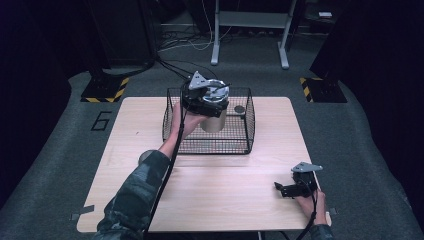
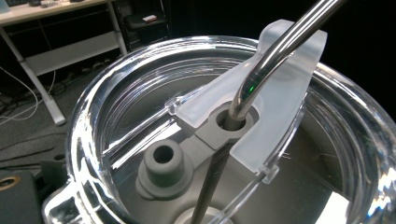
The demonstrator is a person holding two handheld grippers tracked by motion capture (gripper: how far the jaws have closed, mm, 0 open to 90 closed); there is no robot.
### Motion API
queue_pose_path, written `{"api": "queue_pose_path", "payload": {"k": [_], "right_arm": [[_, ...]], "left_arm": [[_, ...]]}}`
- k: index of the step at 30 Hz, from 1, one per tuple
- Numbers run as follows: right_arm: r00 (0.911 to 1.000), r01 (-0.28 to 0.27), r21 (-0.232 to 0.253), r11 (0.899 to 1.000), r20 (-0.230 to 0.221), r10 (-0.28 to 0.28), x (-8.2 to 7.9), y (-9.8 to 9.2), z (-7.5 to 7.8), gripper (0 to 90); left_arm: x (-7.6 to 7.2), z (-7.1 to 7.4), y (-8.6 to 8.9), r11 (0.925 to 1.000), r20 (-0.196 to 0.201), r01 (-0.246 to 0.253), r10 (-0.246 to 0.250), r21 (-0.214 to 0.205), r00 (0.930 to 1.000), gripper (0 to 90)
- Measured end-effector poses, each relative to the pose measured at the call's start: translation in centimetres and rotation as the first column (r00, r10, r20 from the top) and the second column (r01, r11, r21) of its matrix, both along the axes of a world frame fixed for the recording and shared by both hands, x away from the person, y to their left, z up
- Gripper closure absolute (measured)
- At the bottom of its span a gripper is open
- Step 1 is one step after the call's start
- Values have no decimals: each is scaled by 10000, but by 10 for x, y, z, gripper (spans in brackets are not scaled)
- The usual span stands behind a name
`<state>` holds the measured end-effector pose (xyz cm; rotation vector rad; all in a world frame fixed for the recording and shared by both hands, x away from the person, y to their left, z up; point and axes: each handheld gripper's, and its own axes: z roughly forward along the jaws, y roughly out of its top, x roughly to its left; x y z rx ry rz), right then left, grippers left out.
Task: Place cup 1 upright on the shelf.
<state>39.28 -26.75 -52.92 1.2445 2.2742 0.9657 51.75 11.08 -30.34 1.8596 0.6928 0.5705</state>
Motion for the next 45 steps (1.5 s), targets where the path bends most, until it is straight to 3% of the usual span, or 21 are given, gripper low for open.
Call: {"api": "queue_pose_path", "payload": {"k": [10,22,40,45], "right_arm": [[10000,-24,13,10000,-38,24,0,0,0,14],[10000,-71,-11,10000,-5,71,0,0,0,15],[10000,4,4,10000,62,-4,0,0,0,19],[10000,-19,-3,10000,59,19,0,0,0,20]], "left_arm": [[17,-15,-15,9997,-344,-186,190,133,9992,38],[30,-32,-32,9986,-721,-530,524,-69,9960,38],[48,-62,-53,9974,-1395,-708,723,160,9876,37],[52,-71,-59,9968,-1573,-698,752,400,9847,37]]}}
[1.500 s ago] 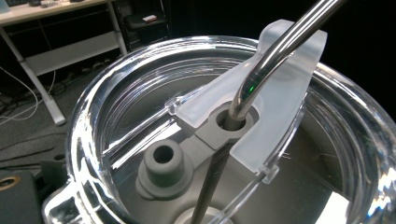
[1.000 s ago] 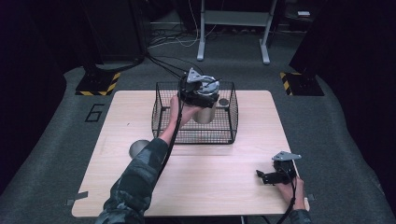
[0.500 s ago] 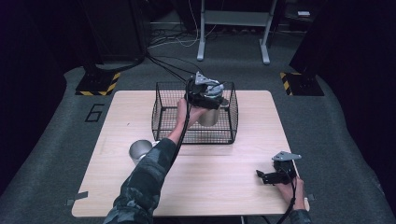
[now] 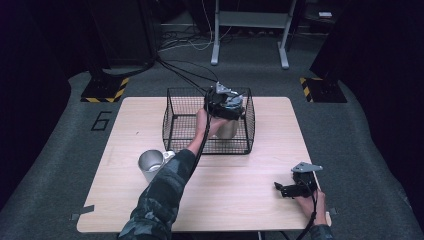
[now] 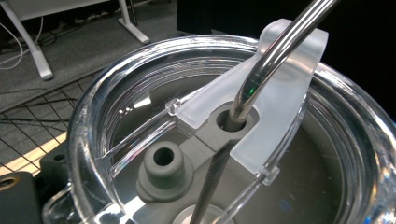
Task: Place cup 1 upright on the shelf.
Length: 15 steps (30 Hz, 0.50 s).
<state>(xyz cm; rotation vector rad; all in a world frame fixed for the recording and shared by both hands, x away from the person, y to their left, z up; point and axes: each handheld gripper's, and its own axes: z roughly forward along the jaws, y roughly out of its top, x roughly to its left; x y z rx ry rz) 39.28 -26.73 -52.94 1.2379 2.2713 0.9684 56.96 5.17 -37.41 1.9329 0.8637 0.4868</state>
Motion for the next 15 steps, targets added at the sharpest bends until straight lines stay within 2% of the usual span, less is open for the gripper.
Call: {"api": "queue_pose_path", "payload": {"k": [8,15], "right_arm": [[10000,-2,3,10000,4,2,0,0,0,20],[10000,-34,7,10000,-36,34,0,0,0,21]], "left_arm": [[6,-9,-2,9999,-262,-11,13,105,9997,36],[11,-15,-7,9996,-636,181,-168,194,9978,35]]}}
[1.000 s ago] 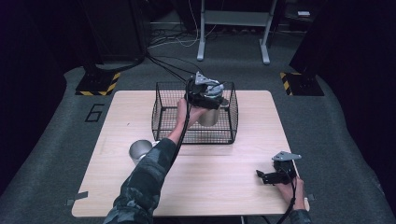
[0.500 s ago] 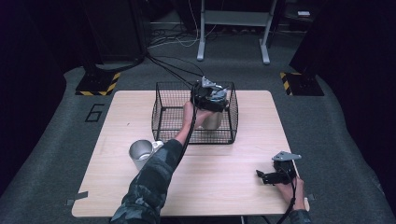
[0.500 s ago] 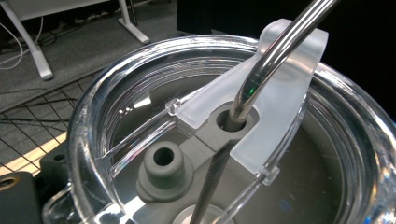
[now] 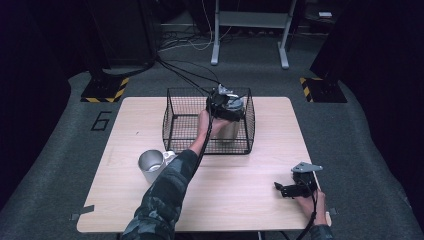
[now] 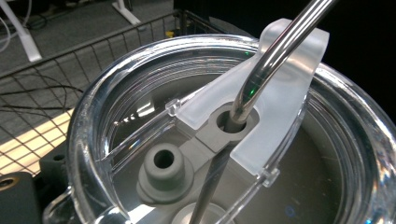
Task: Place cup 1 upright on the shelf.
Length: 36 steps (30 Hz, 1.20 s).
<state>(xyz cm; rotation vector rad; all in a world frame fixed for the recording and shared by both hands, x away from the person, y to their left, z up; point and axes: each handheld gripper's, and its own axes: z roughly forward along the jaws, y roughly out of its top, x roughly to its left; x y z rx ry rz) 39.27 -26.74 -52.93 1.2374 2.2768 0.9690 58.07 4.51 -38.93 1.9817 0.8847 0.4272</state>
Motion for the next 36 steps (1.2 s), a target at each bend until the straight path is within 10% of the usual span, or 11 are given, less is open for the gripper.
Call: {"api": "queue_pose_path", "payload": {"k": [36], "right_arm": [[10000,-34,14,10000,-20,34,0,0,0,24]], "left_arm": [[10,-18,-17,9988,-647,334,-310,366,9974,34]]}}
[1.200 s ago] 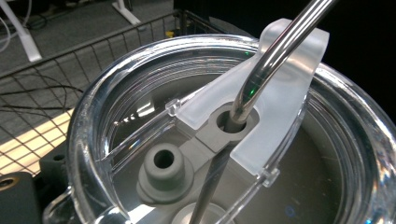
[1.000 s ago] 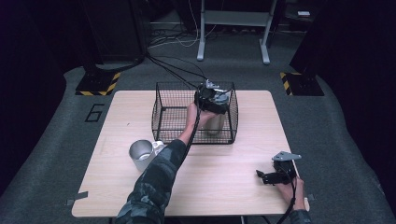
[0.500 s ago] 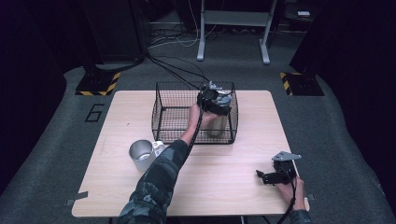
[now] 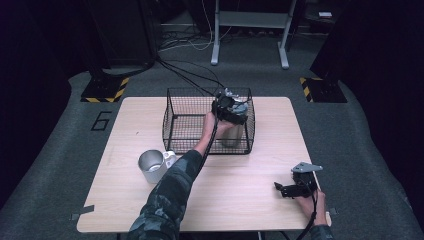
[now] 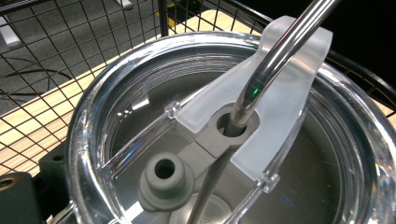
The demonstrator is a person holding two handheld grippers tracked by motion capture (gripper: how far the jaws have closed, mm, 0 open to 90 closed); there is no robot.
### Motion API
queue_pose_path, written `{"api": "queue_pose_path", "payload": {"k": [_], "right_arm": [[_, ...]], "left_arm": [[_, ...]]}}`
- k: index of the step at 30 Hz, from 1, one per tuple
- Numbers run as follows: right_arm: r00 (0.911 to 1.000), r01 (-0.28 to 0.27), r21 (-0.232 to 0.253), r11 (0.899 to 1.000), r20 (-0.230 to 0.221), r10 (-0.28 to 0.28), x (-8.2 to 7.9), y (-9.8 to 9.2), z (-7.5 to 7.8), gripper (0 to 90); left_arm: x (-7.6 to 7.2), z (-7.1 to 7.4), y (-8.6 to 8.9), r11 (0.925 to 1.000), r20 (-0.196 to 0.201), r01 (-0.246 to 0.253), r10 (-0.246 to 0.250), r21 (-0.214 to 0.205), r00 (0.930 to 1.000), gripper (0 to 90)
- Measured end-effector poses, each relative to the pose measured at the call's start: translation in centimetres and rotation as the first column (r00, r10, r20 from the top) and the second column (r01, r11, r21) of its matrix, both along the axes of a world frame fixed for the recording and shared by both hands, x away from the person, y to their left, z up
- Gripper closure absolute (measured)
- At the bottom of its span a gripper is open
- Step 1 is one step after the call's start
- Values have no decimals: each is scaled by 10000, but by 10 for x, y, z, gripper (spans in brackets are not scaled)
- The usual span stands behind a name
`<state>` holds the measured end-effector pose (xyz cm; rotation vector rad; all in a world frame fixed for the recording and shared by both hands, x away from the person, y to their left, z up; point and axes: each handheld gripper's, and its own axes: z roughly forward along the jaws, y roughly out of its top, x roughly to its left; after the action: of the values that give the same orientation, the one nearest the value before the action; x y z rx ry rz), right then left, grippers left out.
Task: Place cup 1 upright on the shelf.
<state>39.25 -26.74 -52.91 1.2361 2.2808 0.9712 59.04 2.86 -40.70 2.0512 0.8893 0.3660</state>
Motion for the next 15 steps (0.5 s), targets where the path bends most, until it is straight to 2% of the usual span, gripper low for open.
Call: {"api": "queue_pose_path", "payload": {"k": [9,15], "right_arm": [[10000,11,15,10000,-8,-11,0,0,0,25],[10000,11,11,10000,-3,-11,0,0,0,24]], "left_arm": [[-3,0,3,9997,-49,175,-174,170,9998,33],[-8,1,3,9983,5,318,-319,480,9995,31]]}}
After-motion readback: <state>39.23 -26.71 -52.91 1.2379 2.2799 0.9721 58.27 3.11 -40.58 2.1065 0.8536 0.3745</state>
